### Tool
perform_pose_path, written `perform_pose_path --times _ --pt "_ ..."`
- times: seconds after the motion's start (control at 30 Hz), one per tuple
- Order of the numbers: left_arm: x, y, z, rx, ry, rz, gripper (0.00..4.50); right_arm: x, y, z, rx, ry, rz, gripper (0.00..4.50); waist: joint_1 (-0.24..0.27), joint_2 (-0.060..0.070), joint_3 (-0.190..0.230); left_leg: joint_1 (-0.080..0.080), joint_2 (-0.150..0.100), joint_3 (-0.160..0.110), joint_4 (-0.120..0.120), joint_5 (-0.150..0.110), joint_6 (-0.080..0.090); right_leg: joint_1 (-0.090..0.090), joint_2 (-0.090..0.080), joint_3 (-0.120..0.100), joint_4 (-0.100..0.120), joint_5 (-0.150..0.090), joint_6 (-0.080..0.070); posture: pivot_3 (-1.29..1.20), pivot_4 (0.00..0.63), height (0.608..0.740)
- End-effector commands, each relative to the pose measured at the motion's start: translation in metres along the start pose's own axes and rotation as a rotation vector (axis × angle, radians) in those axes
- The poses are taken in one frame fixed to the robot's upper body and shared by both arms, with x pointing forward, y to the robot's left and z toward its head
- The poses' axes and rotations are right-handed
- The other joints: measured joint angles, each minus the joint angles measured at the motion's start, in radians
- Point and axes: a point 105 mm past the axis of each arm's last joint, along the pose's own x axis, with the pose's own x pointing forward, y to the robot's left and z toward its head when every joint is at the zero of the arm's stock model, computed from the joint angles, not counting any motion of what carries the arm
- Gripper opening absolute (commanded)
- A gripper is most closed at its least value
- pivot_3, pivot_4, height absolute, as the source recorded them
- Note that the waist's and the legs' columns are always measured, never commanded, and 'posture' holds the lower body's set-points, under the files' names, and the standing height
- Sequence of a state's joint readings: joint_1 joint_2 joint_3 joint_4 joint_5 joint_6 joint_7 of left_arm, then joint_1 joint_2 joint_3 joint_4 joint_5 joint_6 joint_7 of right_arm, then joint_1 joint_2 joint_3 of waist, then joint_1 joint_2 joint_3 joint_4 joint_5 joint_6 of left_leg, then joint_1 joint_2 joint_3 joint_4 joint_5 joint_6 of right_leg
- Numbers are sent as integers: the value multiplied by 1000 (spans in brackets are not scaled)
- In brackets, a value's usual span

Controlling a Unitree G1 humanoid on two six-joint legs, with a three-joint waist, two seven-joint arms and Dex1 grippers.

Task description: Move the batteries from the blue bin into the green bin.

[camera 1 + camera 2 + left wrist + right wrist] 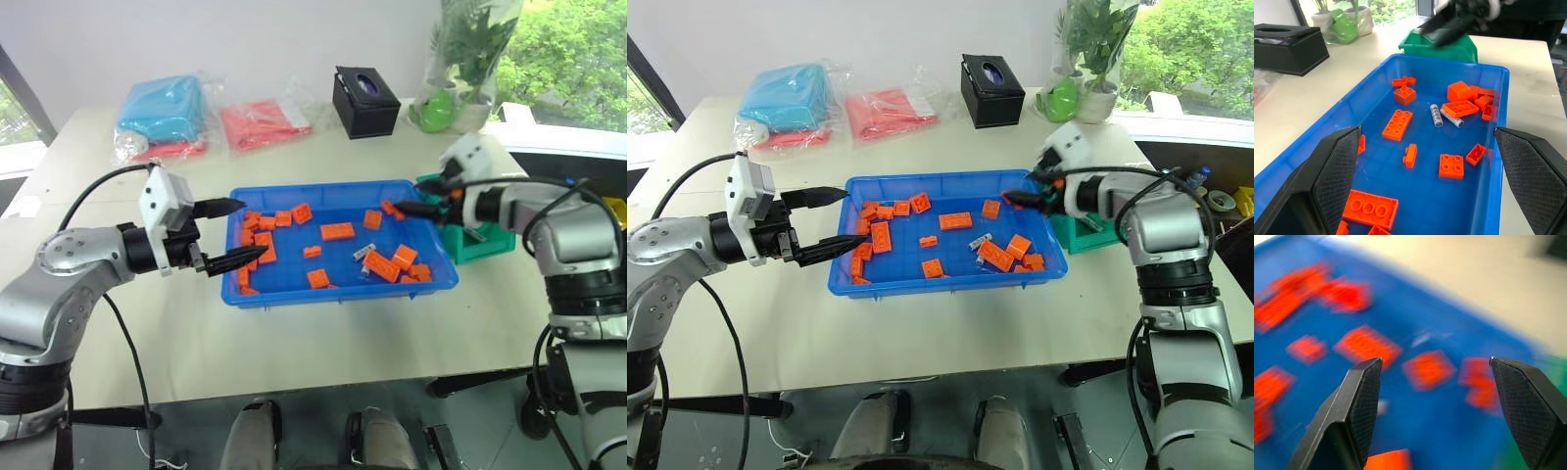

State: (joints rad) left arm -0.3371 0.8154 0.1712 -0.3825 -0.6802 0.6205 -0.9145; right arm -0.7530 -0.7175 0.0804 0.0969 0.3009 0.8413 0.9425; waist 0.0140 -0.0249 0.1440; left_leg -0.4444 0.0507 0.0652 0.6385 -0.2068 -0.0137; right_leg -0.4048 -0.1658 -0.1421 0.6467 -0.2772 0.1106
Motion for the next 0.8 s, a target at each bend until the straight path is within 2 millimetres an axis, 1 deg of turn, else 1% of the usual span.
perform_pose_path --times 0.03,0.17,0.27,0.33,0.5,0.67,0.73,0.77,0.8 --pt "0 -3 10 42 -28 0 4500 5 17 -3 -37 61 84 3558 0 0 0 0 0 0 0 0 0 0 0 0 0 0 0 0 150 651" --pt "-2 -3 10 42 -27 11 4500 13 27 -15 -30 113 124 3558 -1 0 0 0 0 0 0 0 0 0 0 0 0 0 0 0 150 651" --pt "-6 -3 10 43 -23 28 4500 19 38 -33 -46 187 164 3558 -1 0 0 0 0 0 0 0 0 0 0 0 0 0 0 0 150 651" --pt "-7 -3 10 43 -22 35 4500 22 44 -41 -61 216 187 3558 0 0 0 0 0 0 0 0 0 0 0 0 0 0 0 0 150 651" --pt "-7 -3 10 44 -21 44 4500 24 52 -50 -86 264 220 3558 0 -1 0 0 0 0 0 0 0 0 0 0 0 0 0 0 150 651" --pt "-7 -3 10 46 -24 48 4500 29 49 -52 -84 265 201 3558 0 -1 0 0 0 0 0 0 0 0 0 0 0 0 0 0 150 651" --pt "-8 -2 11 48 -26 53 4500 30 45 -51 -84 258 176 3028 0 -1 0 0 0 0 0 0 0 0 0 0 0 0 0 0 150 651" --pt "-8 -1 12 50 -27 55 4500 31 45 -50 -86 255 172 2663 0 -1 0 0 0 0 0 0 0 0 0 0 0 0 0 0 150 651" --pt "-9 0 12 51 -28 57 4500 31 44 -49 -85 254 170 2168 0 -1 0 0 0 0 0 0 0 0 0 0 0 0 0 0 150 651"
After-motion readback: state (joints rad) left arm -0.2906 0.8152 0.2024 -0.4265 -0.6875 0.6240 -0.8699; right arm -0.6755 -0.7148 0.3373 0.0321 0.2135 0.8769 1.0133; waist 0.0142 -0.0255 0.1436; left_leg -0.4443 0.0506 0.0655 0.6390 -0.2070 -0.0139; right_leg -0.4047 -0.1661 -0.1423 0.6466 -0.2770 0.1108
